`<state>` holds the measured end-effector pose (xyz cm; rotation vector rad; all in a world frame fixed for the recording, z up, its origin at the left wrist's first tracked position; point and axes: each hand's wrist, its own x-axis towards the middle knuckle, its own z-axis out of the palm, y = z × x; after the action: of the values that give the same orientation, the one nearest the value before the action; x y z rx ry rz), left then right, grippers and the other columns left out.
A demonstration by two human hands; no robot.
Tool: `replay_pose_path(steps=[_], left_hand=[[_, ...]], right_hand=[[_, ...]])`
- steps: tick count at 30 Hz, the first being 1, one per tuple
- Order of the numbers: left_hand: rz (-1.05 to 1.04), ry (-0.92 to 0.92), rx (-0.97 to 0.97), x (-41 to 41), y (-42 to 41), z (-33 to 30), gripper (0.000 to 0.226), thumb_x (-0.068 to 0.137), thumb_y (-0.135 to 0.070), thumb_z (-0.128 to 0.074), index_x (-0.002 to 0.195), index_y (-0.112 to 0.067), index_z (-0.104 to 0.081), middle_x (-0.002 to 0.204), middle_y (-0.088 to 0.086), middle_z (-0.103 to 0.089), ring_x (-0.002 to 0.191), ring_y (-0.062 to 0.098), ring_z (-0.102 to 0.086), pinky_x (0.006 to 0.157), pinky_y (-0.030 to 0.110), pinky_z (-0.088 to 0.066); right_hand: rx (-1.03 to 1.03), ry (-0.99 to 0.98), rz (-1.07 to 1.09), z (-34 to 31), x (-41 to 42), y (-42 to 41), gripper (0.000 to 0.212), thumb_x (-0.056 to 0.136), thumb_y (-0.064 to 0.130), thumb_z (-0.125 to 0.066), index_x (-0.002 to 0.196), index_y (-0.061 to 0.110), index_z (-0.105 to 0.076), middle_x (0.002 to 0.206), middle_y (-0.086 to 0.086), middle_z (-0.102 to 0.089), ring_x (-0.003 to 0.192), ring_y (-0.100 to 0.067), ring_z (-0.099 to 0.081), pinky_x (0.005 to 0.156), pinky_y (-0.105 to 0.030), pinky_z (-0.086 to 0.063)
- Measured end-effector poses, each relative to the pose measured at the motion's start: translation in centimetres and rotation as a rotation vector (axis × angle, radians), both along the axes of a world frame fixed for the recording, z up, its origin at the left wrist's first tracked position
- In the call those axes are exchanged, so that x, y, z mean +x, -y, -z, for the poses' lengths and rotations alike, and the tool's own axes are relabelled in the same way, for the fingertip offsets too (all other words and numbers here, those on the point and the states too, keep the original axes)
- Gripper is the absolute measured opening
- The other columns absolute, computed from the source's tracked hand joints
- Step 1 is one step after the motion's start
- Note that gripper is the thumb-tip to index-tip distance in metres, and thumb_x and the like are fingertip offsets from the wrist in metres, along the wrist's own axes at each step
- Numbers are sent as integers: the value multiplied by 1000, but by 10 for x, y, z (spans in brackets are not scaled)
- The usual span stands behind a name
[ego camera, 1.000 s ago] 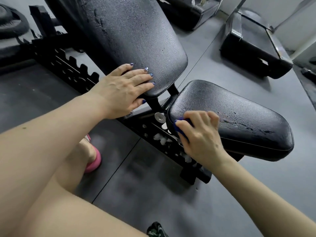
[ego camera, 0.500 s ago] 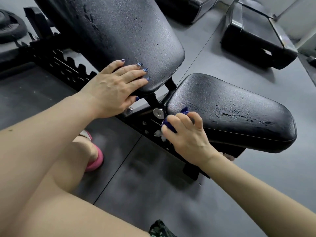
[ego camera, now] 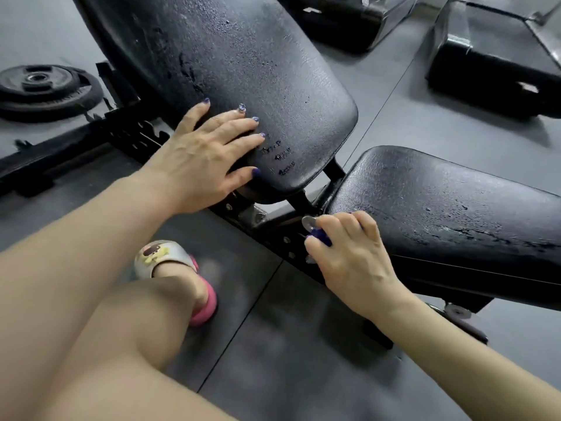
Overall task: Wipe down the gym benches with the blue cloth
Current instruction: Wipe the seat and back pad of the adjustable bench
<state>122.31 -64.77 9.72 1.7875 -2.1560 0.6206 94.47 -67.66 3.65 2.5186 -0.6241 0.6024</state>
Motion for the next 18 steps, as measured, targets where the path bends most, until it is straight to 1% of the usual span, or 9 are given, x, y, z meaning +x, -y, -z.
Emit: replay_pose_path(steps=[3,5,7,10,12,14,17,18], left_hand=[[23,24,0,7,-2,0,62,94,-53,-29,140,-17,-50,149,4,-44,142,21,-33,117,49,-15],[35,31,2,10,-1,1,61,94,-53,-28,139,-18,-50,149,4,-44,142,20,-33,117,49,-16],[52,27,-2,11,1,-2,60,93,-53,-30,137,-18,-53,147,4,-47,141,20,-35,116,49,-19],[72,49,-20,15,3,-6,57,92,-51,-35,132,-17,-57,143,5,-50,139,22,-39,114,51,-24],[77,54,-26,19,3,-7,57,93,-51,-35,133,-17,-56,144,6,-50,139,23,-38,115,52,-22],[79,36,-39,25,1,-7,56,94,-49,-34,136,-17,-54,146,7,-47,140,24,-37,116,49,-21],[64,5,-68,32,-1,-6,54,96,-45,-34,138,-15,-51,147,8,-44,141,26,-35,118,43,-20],[63,3,-70,33,-1,-5,53,97,-44,-34,138,-15,-51,147,8,-44,141,26,-35,118,42,-20]], right_hand=[[74,12,-30,-7,-28,-6,23,75,6,-70,96,17,-69,110,-9,-59,102,-29,-51,103,-37,-31],[107,33,-56,-16,-41,-10,23,77,5,-70,98,14,-70,109,-9,-56,100,-29,-50,98,-37,-35],[143,100,-71,-24,-37,-10,20,79,6,-71,98,12,-71,107,-9,-55,97,-29,-51,93,-38,-37],[167,262,-82,-27,-1,-7,17,84,7,-71,101,8,-72,108,-9,-56,97,-31,-52,91,-38,-38],[174,376,-101,-27,31,-4,14,87,10,-70,101,6,-72,107,-13,-62,96,-32,-54,90,-40,-41],[186,448,-131,-24,61,-1,12,90,12,-69,102,7,-72,108,-13,-62,97,-33,-55,92,-41,-41],[200,463,-189,-12,94,1,12,94,15,-61,106,14,-64,117,-7,-47,105,-31,-48,99,-40,-36],[194,456,-200,-8,101,2,13,95,14,-58,106,14,-64,118,-6,-44,107,-30,-46,100,-40,-36]])
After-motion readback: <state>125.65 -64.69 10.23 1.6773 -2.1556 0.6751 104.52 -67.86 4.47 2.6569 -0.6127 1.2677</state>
